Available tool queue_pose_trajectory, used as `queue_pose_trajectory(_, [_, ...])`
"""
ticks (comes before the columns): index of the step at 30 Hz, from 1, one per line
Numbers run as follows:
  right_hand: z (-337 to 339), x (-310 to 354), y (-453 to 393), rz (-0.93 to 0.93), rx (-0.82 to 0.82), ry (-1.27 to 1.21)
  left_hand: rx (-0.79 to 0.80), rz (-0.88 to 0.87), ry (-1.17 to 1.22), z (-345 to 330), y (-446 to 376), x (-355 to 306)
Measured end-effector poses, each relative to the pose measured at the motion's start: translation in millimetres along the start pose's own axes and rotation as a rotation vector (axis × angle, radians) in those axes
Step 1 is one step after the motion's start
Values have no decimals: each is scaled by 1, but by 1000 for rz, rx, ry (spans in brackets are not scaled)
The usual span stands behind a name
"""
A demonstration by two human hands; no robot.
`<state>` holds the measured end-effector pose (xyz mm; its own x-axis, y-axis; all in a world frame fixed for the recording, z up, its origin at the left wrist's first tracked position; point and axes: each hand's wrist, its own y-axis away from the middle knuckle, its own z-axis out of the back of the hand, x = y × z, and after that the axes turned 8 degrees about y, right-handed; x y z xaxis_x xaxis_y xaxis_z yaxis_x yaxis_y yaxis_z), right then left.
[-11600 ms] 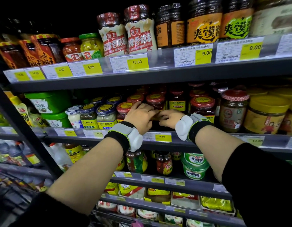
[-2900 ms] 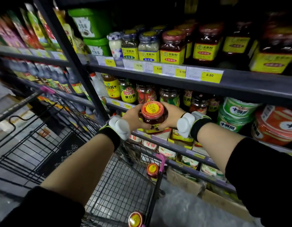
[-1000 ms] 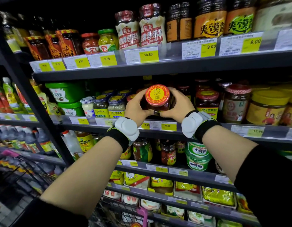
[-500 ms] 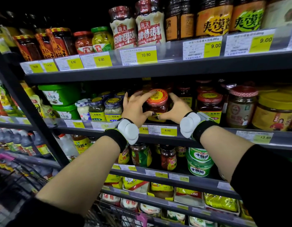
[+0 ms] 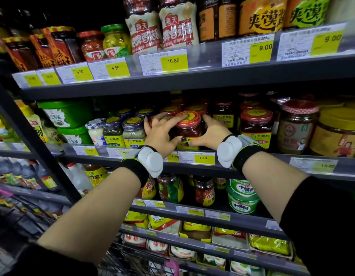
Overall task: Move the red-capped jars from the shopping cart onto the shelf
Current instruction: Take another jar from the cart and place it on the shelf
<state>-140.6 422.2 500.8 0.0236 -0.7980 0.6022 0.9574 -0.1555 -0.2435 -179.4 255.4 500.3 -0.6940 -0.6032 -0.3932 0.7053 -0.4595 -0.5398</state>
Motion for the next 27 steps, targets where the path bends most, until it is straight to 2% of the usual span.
queue_pose_trajectory(19, [-6, -3, -1, 44, 4, 66, 31, -64, -146, -4, 3, 5])
queue_pose_trajectory(22, [-8, -4, -1, 27, -39, 35, 35, -78, -175, -4, 3, 5])
queue_pose_trajectory(27, [-8, -4, 1, -3, -22, -81, 38, -96, -177, -5, 3, 9])
